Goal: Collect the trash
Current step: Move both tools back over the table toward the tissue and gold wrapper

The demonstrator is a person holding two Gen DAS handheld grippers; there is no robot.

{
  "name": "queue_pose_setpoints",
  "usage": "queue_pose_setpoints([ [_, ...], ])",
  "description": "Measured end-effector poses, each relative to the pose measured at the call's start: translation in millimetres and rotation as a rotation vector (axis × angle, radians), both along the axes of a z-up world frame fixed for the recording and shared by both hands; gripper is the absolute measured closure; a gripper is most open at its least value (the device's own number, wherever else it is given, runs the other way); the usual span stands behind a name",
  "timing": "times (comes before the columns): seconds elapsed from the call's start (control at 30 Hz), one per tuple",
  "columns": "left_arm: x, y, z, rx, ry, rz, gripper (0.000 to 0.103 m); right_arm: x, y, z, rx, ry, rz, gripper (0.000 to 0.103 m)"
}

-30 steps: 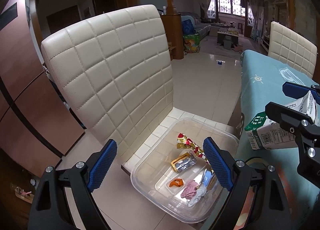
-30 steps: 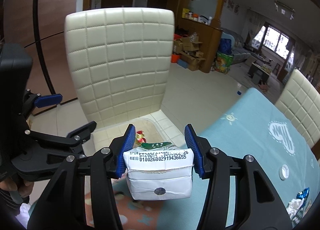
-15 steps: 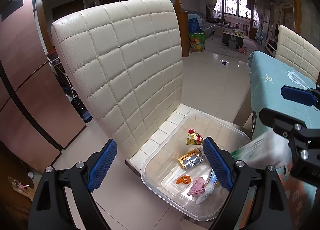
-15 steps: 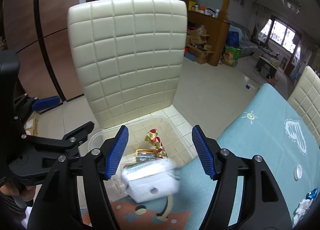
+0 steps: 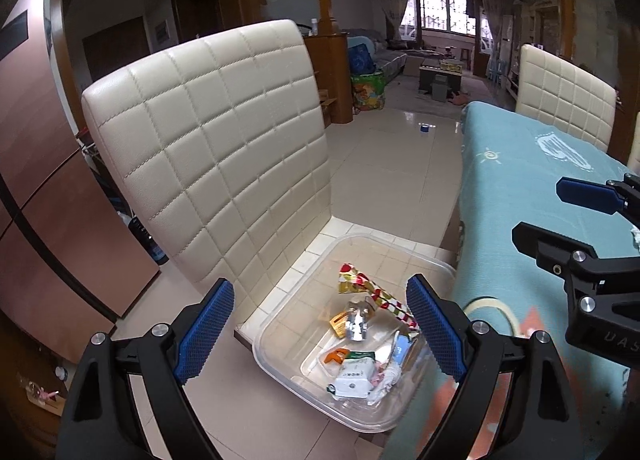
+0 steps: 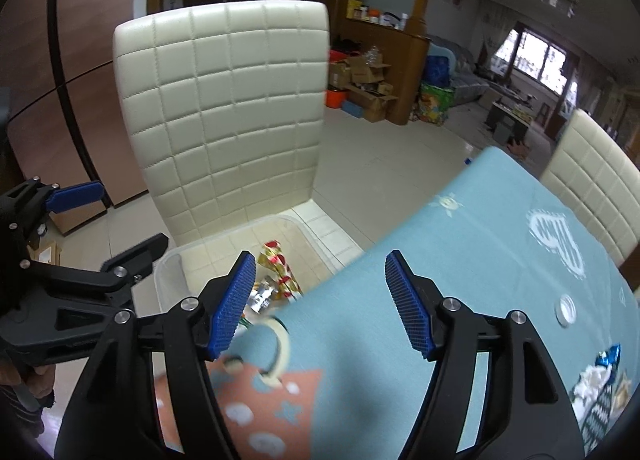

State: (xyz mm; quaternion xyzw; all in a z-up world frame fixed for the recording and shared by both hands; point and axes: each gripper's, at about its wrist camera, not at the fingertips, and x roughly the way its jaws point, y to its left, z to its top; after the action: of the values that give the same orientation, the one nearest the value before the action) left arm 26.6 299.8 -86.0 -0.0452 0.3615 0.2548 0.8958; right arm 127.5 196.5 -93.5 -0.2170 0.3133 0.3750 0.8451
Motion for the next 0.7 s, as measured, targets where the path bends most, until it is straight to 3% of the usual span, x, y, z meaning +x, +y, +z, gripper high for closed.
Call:
queue_pose_setpoints([
  [0.4, 4, -95, 29, 0.035, -0.027, -0.163, 0.017, -13, -111, 17, 0.040, -0.030, -0.174, 0.016],
  [0.7, 14, -182, 38, 0.002, -0.025, -0.344, 0.017, -9, -234, 10, 0.038, 0.003, -0.441, 0.016],
])
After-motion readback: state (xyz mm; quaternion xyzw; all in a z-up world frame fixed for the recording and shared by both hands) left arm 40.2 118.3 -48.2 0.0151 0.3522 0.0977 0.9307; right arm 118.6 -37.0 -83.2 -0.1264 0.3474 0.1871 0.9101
